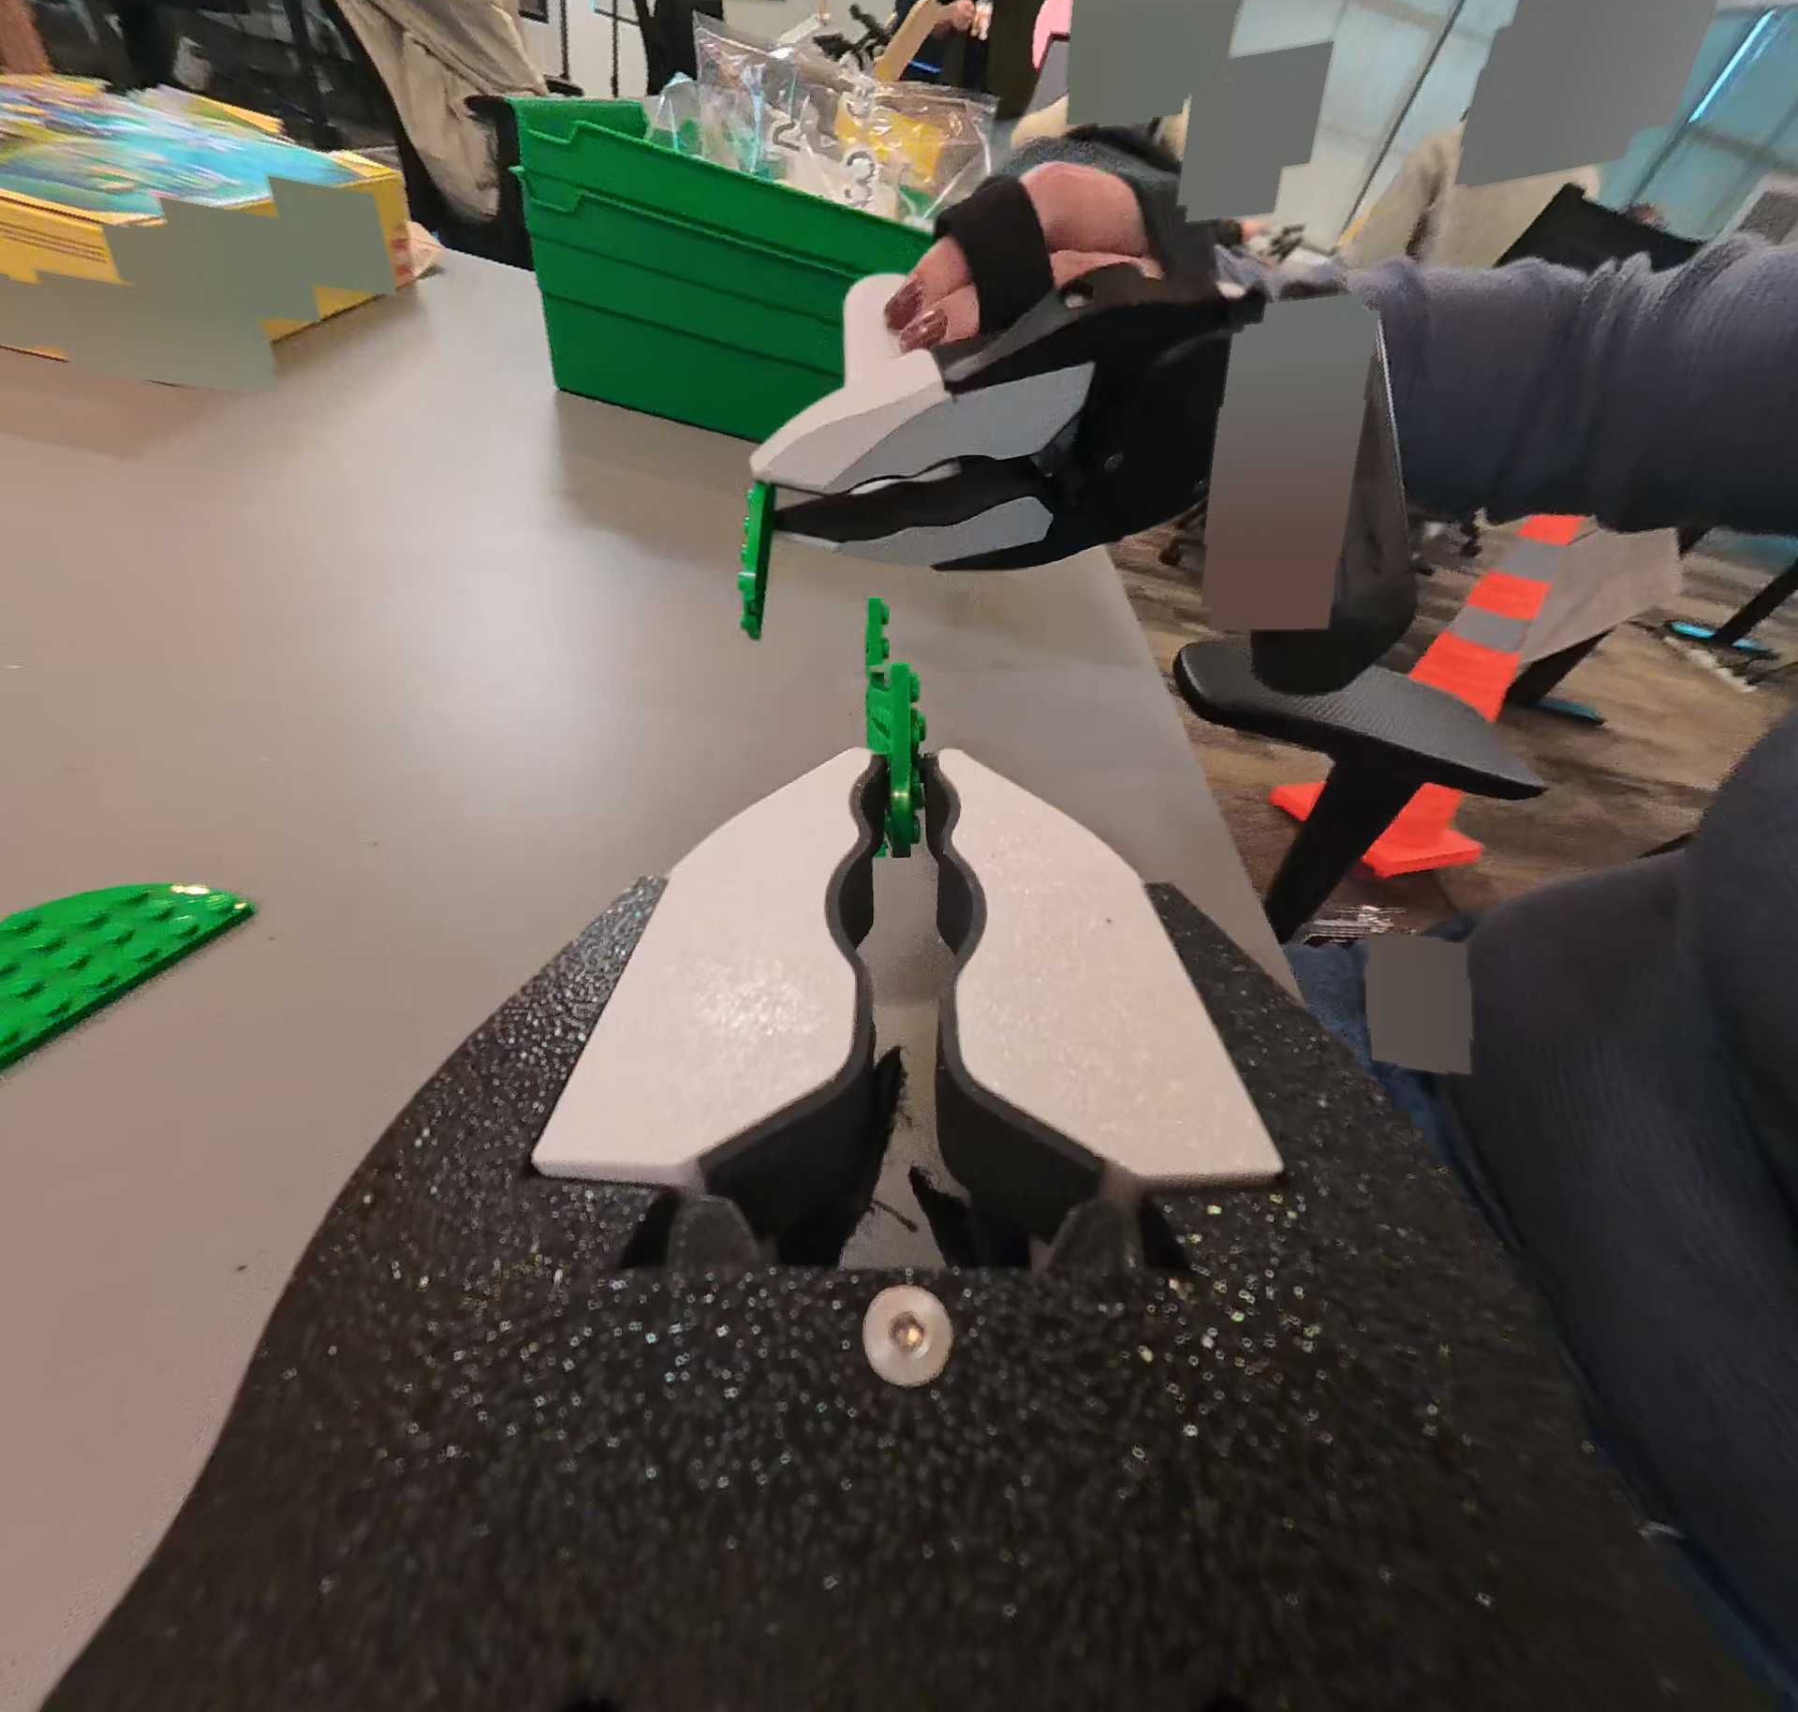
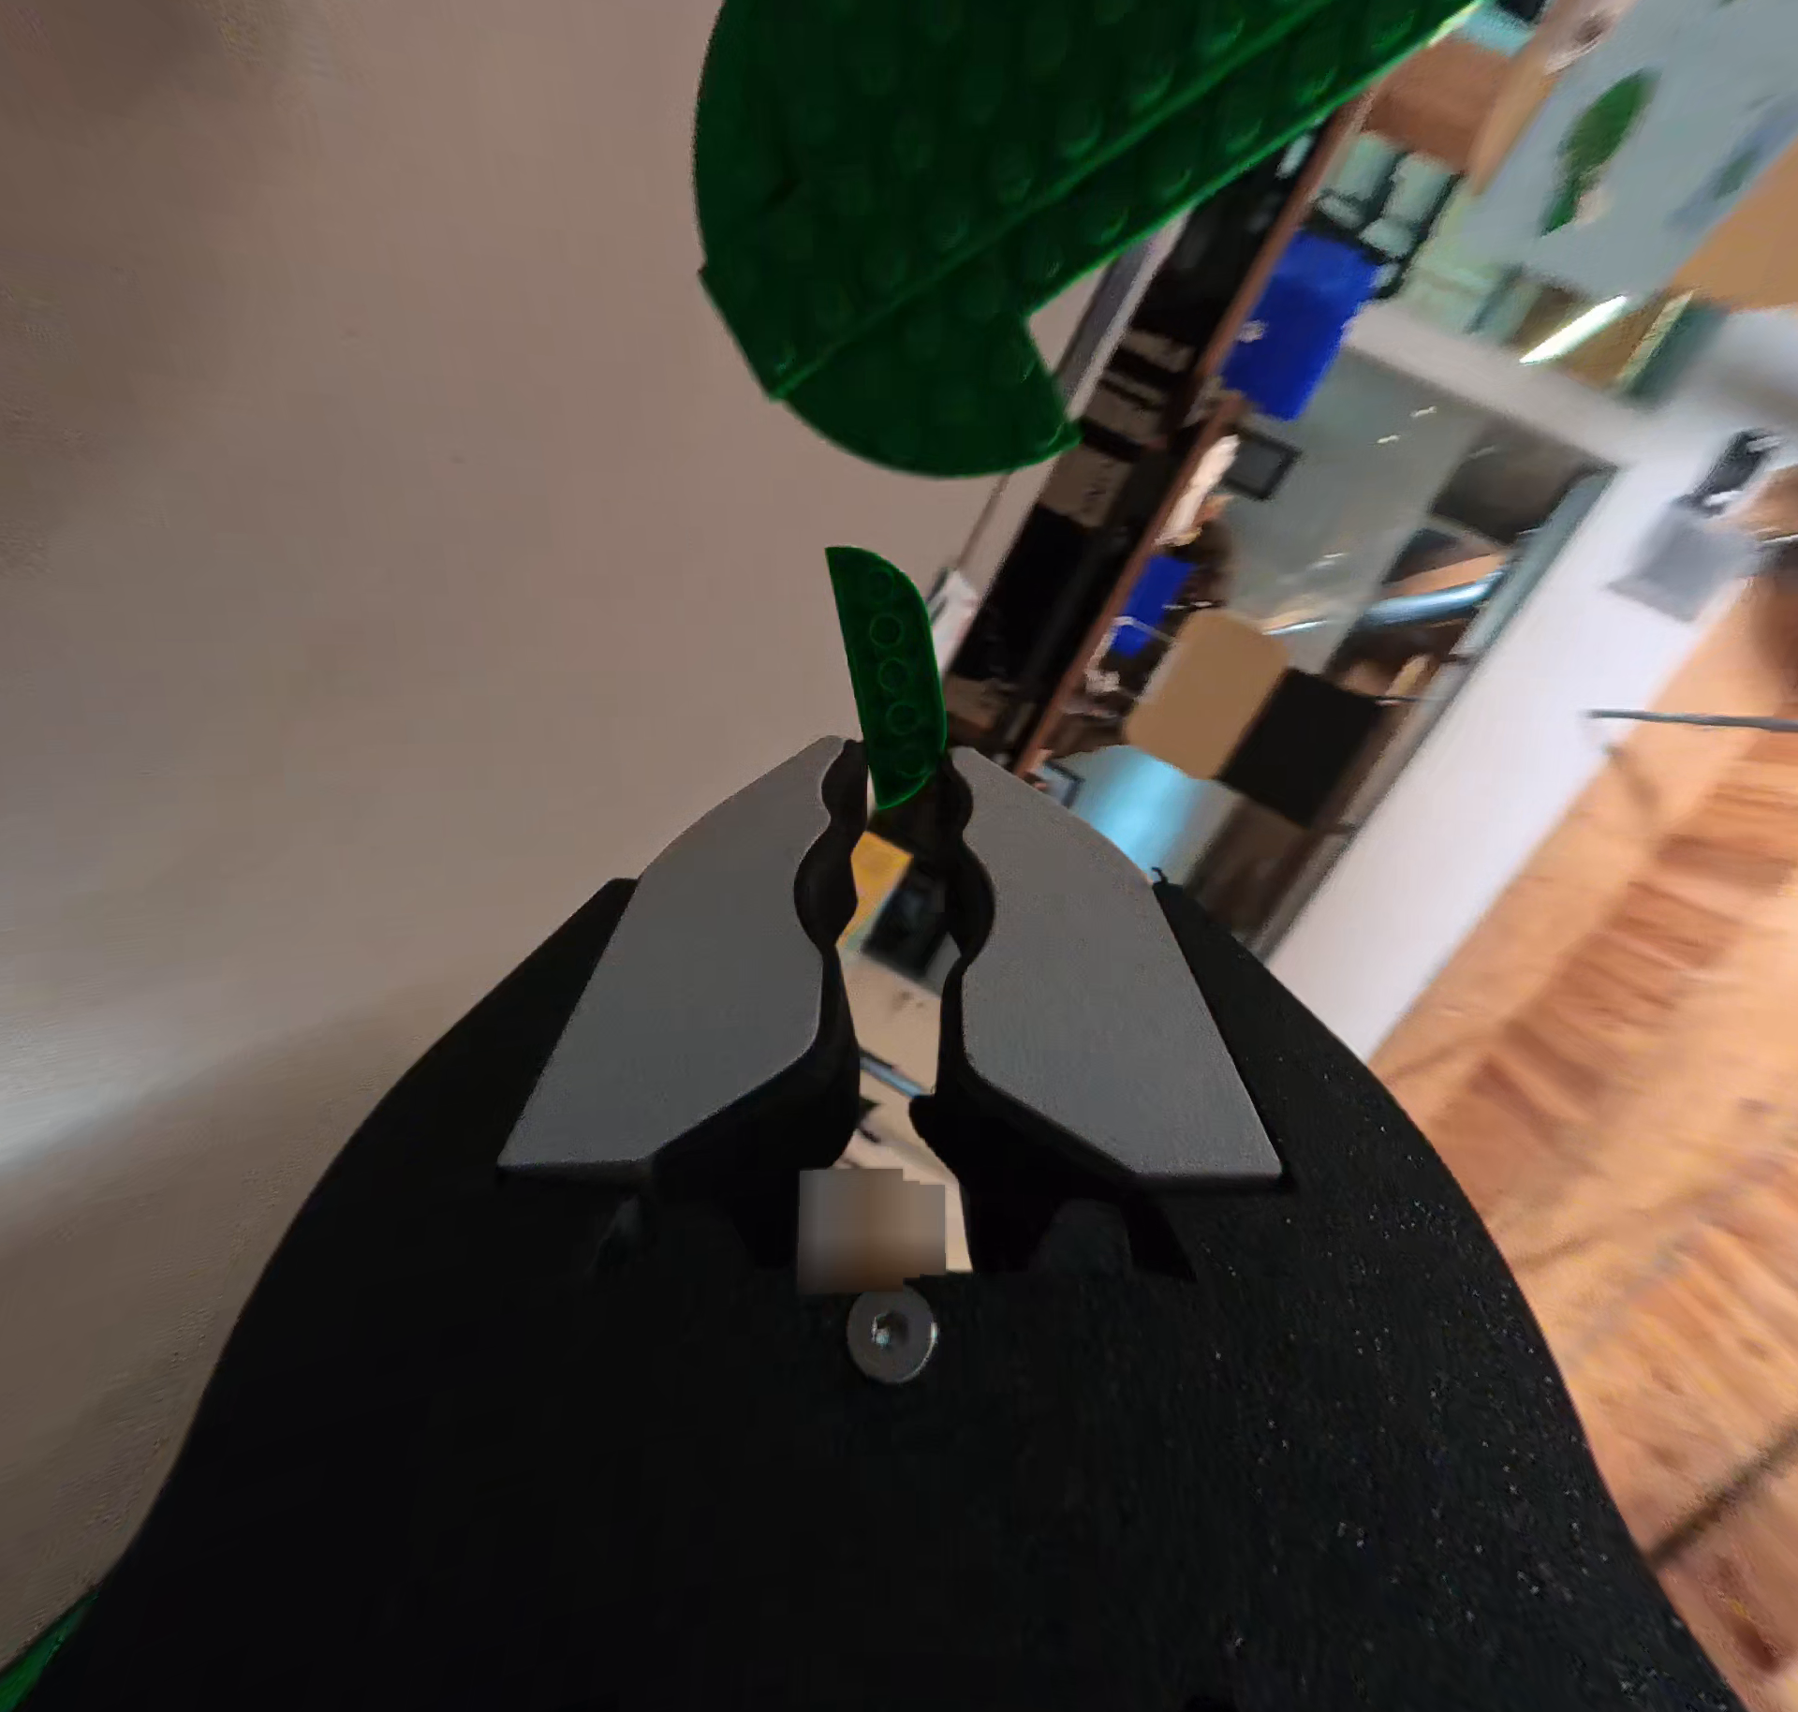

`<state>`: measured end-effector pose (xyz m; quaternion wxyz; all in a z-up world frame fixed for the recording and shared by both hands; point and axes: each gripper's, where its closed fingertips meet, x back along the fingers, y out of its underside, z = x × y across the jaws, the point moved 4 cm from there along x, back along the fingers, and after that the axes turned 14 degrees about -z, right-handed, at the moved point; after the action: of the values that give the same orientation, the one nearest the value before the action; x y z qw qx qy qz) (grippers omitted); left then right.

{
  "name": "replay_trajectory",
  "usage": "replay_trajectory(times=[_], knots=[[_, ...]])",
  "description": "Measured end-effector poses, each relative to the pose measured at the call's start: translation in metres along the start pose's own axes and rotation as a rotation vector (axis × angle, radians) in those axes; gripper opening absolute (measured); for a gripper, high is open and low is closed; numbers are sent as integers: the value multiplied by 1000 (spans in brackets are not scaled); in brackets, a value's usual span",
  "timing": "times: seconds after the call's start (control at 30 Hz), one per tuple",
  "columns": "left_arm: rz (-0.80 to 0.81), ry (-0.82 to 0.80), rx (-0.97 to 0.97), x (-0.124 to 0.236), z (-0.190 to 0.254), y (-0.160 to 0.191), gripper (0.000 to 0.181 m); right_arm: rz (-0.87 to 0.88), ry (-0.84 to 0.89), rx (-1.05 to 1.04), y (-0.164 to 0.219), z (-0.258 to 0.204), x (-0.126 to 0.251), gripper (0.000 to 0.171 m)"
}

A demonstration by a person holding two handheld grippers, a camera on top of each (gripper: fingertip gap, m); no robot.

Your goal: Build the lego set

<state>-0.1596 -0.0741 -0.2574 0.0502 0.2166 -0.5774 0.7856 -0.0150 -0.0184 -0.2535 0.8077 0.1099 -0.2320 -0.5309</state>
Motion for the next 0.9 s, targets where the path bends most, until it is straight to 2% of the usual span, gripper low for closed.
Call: replay_trajectory(times=[0.2,0.3,0.43,0.53,0.6,0.73,0.9], knots=[[-27,-46,67,-2,-9,5,7,-48,199,156,-15,21,8,13],[-51,-105,189,5,-25,9,7,-75,237,290,-10,9,-5,13],[10,-112,322,19,-40,9,6,-64,270,494,-5,-21,-17,13],[26,-112,330,23,-42,8,6,-67,210,530,-2,-32,-24,13],[19,-107,321,21,-40,9,7,-77,216,596,-1,-32,-25,13],[-15,-104,296,15,-37,11,6,-45,117,730,-3,-46,-25,13],[-24,-107,280,13,-35,11,6,17,41,753,-8,-46,-20,18]])
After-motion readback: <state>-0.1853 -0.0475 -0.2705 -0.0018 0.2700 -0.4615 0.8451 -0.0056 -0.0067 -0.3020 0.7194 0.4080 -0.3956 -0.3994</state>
